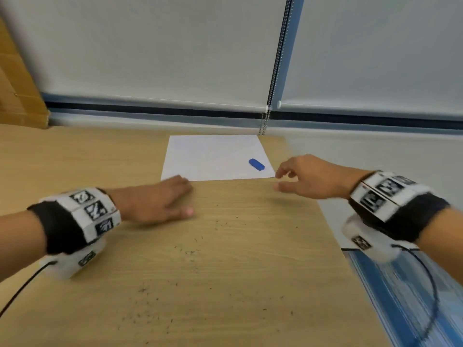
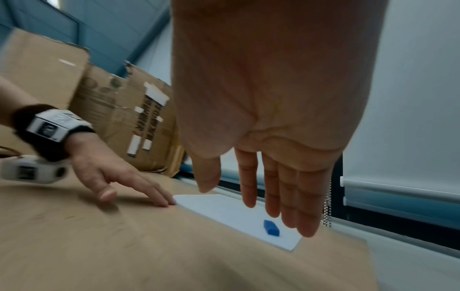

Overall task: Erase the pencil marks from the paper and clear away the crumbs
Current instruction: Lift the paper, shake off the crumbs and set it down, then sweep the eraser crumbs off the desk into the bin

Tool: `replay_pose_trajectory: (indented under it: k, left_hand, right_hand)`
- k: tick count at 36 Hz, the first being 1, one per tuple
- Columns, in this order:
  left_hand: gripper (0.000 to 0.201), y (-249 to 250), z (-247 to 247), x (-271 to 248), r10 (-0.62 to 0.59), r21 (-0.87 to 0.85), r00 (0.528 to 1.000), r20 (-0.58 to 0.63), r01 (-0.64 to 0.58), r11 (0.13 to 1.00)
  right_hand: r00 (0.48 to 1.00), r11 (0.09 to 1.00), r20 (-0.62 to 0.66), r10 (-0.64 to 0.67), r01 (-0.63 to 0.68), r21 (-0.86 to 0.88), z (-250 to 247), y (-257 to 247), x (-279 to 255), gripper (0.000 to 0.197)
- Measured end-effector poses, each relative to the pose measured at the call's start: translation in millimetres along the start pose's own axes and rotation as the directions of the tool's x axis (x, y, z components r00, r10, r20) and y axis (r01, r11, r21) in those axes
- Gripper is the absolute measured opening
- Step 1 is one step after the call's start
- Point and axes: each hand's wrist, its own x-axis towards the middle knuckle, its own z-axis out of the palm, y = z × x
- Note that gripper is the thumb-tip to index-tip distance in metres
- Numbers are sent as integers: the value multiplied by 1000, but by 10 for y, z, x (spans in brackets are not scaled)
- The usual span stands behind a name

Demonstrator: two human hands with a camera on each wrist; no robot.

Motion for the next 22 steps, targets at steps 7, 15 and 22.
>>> replay_pose_trajectory:
  k: [7,15,22]
  left_hand:
    - [115,436,198,95,38,119,992,119,-52,992]
    - [110,1119,353,-40,191,213,956,222,-238,948]
    - [94,1314,329,-475,483,-29,837,257,-493,869]
  right_hand:
    - [986,998,156,56,-57,7,289,-56,-947,78]
    - [923,984,340,179,-171,-53,654,-53,-1157,114]
    - [925,997,374,63,-43,-62,770,-483,-1104,99]
